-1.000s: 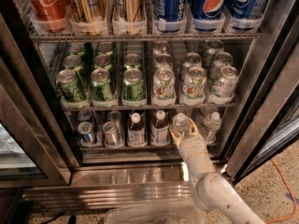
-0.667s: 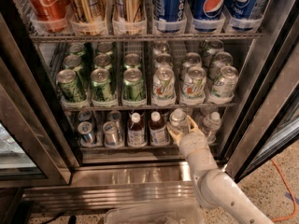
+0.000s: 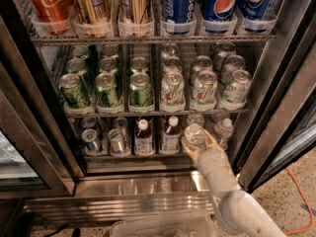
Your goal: Pick water bottle from bottom shelf of fridge
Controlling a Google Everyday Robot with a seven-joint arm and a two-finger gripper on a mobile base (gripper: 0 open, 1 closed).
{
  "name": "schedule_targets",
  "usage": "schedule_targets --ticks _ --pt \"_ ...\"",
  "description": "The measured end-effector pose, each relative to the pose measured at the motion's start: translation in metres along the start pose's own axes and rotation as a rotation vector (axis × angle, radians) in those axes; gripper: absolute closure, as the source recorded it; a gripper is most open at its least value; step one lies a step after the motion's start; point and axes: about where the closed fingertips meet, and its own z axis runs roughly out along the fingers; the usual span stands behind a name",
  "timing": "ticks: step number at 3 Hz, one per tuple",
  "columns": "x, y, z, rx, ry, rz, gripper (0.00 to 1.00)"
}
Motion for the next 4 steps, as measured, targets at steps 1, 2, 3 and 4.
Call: schedule_targets --ticks 1,2,3,4 --pt "-0.006 -0.005 -0.036 -0.025 0.006 0.015 1.0" --pt "-0.022 0.006 -0.061 -0.12 -0.004 0.033 1.0" --pt "-0.046 0.016 -0.077 -0.25 -0.019 0.077 1.0" --pt "-0.072 0.026 -0.082 -0.389 -0.03 0.071 1.0"
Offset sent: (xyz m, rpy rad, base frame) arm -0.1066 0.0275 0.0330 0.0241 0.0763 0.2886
